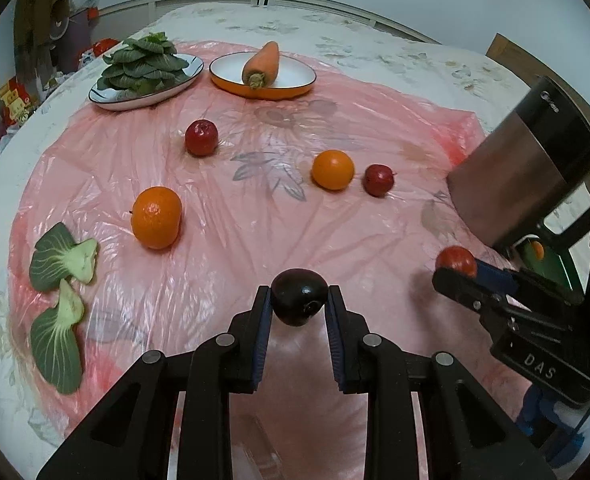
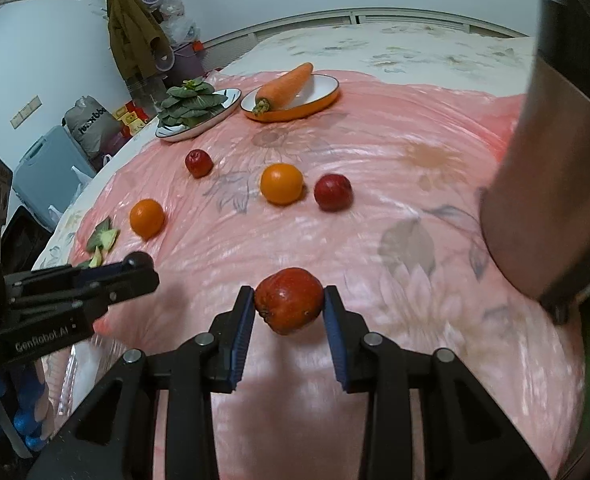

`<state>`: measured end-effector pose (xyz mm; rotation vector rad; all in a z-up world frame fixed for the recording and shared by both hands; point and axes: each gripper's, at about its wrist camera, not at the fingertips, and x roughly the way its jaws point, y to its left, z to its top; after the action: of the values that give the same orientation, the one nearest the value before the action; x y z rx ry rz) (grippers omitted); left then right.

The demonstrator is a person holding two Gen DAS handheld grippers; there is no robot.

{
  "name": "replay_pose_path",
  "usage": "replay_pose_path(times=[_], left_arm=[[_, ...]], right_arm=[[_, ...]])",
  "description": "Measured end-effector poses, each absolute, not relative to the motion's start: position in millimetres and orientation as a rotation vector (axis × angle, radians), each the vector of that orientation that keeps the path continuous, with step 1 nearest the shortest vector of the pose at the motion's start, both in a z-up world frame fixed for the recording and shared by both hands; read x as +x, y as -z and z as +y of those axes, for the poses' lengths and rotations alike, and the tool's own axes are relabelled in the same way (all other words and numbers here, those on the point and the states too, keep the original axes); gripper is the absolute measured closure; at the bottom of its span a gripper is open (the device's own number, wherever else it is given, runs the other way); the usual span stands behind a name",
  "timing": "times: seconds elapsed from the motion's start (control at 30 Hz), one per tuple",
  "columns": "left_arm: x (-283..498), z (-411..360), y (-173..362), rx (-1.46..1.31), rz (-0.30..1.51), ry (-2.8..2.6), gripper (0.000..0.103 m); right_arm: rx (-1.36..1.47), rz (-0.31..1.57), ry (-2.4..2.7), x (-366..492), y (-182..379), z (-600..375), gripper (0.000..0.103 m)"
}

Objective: Organize fruits
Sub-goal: 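Carry the plum and apple toward the green box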

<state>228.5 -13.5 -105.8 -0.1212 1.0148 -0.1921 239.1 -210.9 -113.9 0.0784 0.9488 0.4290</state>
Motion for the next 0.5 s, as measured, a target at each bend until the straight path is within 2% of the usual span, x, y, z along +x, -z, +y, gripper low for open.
replay_pose_path(times=[0.5], left_arm=[[167.1,-44.0,81.0,-0.051,0.975,0.225,0.081]], right_arm=[[0.093,0.927,-0.356,159.8,89.6,-242.7,0.07]])
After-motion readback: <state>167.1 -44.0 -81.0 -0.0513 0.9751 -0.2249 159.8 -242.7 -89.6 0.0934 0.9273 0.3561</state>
